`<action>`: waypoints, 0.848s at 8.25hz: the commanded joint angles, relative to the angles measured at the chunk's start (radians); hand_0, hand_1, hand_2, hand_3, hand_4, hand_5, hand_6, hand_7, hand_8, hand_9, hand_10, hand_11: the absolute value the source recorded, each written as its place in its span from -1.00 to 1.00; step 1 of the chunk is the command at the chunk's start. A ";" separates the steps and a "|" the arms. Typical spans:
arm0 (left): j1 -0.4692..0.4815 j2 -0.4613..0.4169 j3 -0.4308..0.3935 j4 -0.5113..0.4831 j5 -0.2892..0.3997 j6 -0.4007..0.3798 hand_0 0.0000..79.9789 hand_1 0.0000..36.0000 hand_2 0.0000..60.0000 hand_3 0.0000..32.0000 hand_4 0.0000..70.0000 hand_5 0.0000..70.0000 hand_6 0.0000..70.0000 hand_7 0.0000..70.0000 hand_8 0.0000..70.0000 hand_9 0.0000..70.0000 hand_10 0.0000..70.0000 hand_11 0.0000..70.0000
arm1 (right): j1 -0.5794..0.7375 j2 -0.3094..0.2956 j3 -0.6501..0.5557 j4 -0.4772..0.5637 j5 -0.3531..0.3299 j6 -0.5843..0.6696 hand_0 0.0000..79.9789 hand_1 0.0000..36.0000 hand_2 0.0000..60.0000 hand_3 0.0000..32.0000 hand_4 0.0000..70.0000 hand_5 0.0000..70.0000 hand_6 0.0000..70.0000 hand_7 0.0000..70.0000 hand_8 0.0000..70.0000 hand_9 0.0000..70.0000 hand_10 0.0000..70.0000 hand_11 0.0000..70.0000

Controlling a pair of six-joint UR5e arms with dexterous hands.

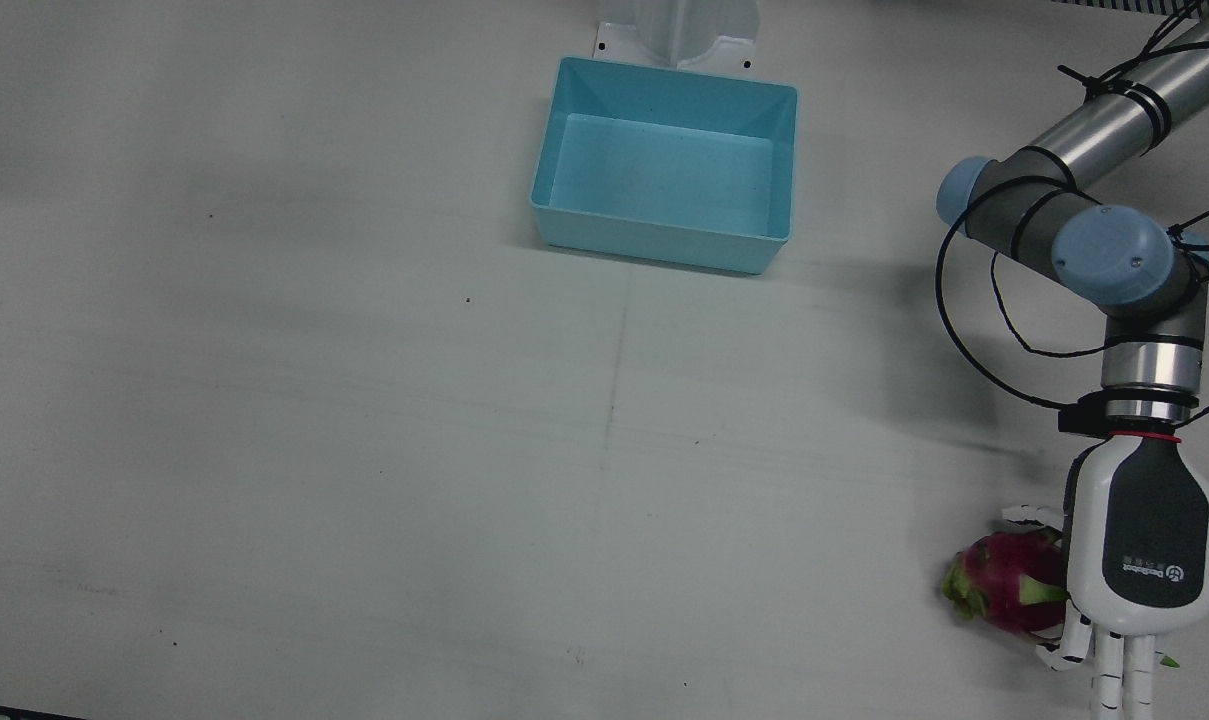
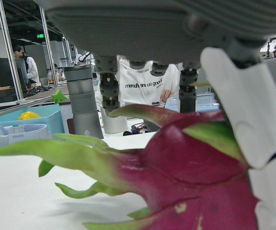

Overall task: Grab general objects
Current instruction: 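Close the left hand's fingers around the dragon fruit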

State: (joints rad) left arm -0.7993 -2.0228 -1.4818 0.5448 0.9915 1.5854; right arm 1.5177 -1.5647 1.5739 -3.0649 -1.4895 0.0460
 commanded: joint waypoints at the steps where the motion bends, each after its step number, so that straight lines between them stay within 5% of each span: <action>1: 0.000 0.001 0.052 -0.037 -0.001 0.011 0.33 0.25 -0.48 -1.00 -0.91 -0.25 -1.00 -0.78 -1.00 -1.00 -0.96 -0.88 | -0.001 0.000 0.000 0.000 0.000 0.000 -1.00 -1.00 -1.00 -1.00 -1.00 -1.00 -1.00 -1.00 -1.00 -1.00 -1.00 -1.00; 4: 0.000 0.006 0.075 -0.060 -0.001 0.015 0.30 0.24 -0.28 -1.00 -0.90 0.07 -0.94 -0.60 -1.00 -0.96 -0.85 -0.72 | -0.001 0.000 0.000 0.000 0.000 0.000 -1.00 -1.00 -1.00 -1.00 -1.00 -1.00 -1.00 -1.00 -1.00 -1.00 -1.00 -1.00; 6: 0.000 0.004 0.096 -0.097 -0.001 0.041 0.24 0.23 0.20 -1.00 -0.71 0.64 -0.69 -0.35 -0.93 -0.84 -0.66 -0.45 | -0.001 0.000 0.000 0.000 0.000 0.000 -1.00 -1.00 -1.00 -1.00 -1.00 -1.00 -1.00 -1.00 -1.00 -1.00 -1.00 -1.00; 7: 0.000 0.004 0.104 -0.103 -0.001 0.041 0.23 0.29 0.46 -1.00 -0.67 0.64 -0.65 -0.36 -0.88 -0.77 -0.63 -0.41 | -0.001 0.000 0.000 0.000 0.000 0.000 -1.00 -1.00 -1.00 -1.00 -1.00 -1.00 -1.00 -1.00 -1.00 -1.00 -1.00 -1.00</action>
State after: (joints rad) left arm -0.7992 -2.0181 -1.3967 0.4672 0.9909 1.6132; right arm 1.5171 -1.5646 1.5739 -3.0649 -1.4895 0.0460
